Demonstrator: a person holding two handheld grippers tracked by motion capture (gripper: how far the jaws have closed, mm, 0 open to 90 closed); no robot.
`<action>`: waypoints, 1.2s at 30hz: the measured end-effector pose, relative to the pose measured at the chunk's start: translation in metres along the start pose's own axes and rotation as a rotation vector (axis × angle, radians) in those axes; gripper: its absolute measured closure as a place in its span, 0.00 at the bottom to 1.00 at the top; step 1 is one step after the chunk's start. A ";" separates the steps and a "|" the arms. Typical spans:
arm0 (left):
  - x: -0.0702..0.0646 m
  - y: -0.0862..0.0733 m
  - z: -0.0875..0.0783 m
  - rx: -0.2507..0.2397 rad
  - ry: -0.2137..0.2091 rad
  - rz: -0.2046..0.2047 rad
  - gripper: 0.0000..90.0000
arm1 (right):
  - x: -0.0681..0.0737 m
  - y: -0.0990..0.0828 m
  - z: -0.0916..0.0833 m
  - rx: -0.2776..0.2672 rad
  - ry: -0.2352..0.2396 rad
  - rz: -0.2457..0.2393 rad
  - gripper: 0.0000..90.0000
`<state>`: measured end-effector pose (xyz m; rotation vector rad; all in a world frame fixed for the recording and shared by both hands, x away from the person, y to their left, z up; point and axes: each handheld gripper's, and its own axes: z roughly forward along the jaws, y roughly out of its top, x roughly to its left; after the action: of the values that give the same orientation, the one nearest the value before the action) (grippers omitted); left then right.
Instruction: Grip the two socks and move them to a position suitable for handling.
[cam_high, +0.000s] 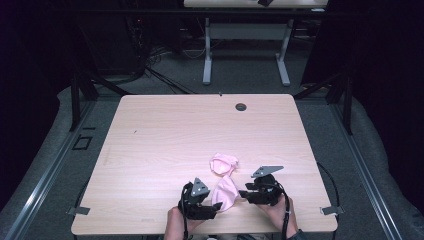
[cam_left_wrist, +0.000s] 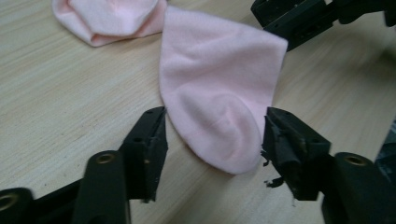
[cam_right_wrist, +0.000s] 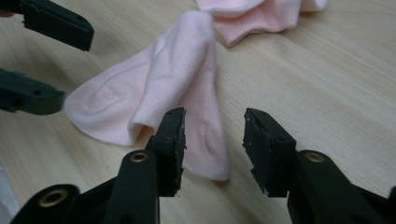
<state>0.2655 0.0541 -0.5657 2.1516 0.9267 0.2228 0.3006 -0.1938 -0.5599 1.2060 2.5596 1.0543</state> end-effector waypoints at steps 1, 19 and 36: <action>0.000 0.000 0.001 0.013 -0.007 0.002 0.50 | 0.001 0.000 0.002 0.006 0.002 -0.006 0.68; -0.010 -0.002 0.011 0.079 0.029 0.123 0.91 | 0.004 -0.003 0.010 0.036 -0.008 -0.027 0.89; 0.007 0.007 -0.009 -0.004 -0.044 0.084 0.96 | -0.001 0.005 -0.025 -0.054 -0.119 -0.043 0.94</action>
<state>0.2707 0.0609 -0.5559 2.1857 0.8111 0.2170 0.2954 -0.2057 -0.5381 1.1583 2.4404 1.0045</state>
